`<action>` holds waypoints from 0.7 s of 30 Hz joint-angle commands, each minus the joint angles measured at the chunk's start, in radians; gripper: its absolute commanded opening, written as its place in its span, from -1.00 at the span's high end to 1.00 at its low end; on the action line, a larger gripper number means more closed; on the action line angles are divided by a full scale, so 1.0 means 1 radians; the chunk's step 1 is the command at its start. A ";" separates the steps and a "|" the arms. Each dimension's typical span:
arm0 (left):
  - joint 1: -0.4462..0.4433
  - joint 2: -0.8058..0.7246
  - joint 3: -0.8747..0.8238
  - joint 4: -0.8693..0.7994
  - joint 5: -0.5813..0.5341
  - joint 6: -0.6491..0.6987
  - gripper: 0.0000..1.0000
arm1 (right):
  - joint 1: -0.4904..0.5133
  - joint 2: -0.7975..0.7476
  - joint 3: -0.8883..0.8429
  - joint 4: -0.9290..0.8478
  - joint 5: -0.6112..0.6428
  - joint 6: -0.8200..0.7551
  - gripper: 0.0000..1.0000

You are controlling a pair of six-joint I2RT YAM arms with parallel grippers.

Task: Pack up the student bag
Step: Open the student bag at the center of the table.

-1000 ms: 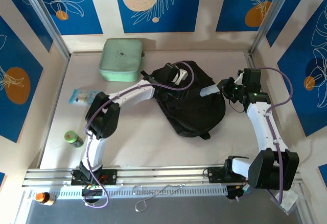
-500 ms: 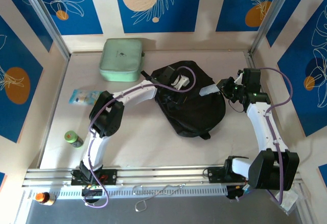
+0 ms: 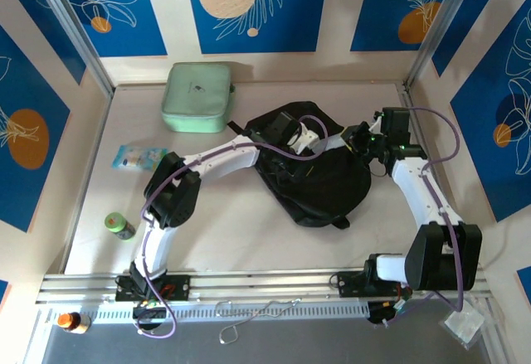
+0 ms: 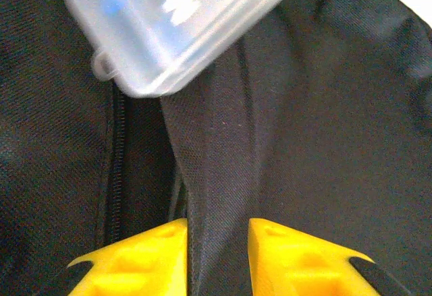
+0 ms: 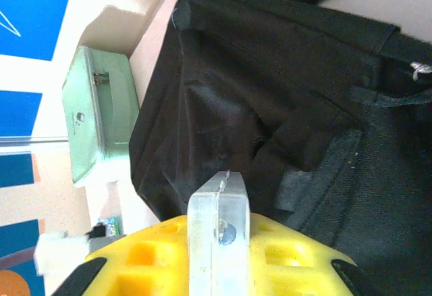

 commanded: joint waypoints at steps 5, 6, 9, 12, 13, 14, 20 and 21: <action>-0.023 -0.034 -0.019 0.015 0.066 0.012 0.45 | 0.037 0.055 0.030 0.044 -0.027 0.030 0.83; -0.022 -0.034 -0.019 0.017 0.066 0.012 0.45 | 0.043 0.053 0.028 0.032 -0.018 0.025 0.83; -0.024 -0.032 -0.020 0.018 0.067 0.013 0.41 | 0.073 0.031 0.013 -0.029 0.049 0.005 0.84; -0.025 -0.035 -0.017 0.012 0.065 0.025 0.37 | 0.081 -0.011 -0.023 -0.091 0.102 0.000 0.85; -0.023 -0.038 -0.018 0.006 0.058 0.031 0.35 | 0.079 -0.031 -0.040 -0.101 0.112 -0.002 0.85; -0.023 -0.040 -0.017 -0.001 0.051 0.034 0.32 | 0.078 -0.048 -0.056 -0.110 0.121 -0.002 0.85; -0.019 -0.067 -0.020 -0.027 -0.012 0.030 0.02 | 0.069 -0.129 -0.168 -0.098 0.135 0.015 0.85; -0.018 -0.069 -0.021 -0.028 -0.037 0.014 0.00 | 0.067 -0.141 -0.196 -0.079 0.135 0.021 0.85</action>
